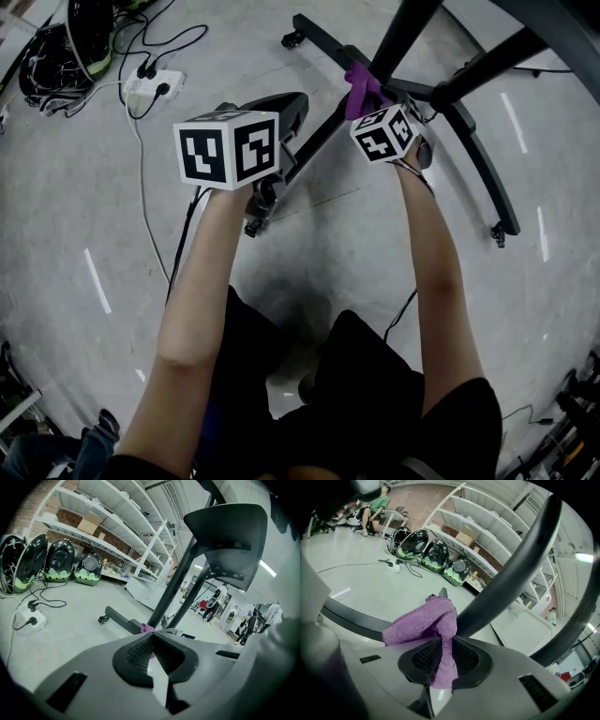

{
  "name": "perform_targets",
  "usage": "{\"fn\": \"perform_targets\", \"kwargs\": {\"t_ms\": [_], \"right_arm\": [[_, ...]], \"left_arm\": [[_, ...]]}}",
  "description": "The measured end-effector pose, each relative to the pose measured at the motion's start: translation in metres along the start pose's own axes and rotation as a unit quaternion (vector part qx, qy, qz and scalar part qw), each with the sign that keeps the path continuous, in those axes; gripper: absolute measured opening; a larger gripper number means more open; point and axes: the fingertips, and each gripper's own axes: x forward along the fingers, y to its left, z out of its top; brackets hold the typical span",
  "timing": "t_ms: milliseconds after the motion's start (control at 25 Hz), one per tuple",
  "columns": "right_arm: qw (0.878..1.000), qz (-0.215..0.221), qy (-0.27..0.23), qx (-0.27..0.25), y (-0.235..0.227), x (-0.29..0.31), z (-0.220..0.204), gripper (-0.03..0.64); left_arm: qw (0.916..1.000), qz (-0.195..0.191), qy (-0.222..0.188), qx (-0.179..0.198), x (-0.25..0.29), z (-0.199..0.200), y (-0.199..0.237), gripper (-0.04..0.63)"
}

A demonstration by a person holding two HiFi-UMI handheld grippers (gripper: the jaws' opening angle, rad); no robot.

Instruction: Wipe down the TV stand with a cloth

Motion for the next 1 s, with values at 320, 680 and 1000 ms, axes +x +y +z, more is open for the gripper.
{"fn": "perform_targets", "kwargs": {"t_ms": [320,680,1000], "right_arm": [[1.000,-0.013,0.007,-0.004,-0.005,0.012,0.000,0.077],[1.000,-0.014,0.001,-0.013,-0.008,0.011,-0.006,0.077],[1.000,-0.026,0.007,-0.013,-0.020,0.013,-0.021,0.077]], "left_arm": [[1.0000,0.001,0.008,0.006,0.005,-0.003,-0.003,0.008],[0.9999,-0.002,0.014,0.008,0.013,-0.009,-0.011,0.008],[0.9997,-0.002,0.022,0.010,0.022,-0.014,-0.018,0.008]]}}
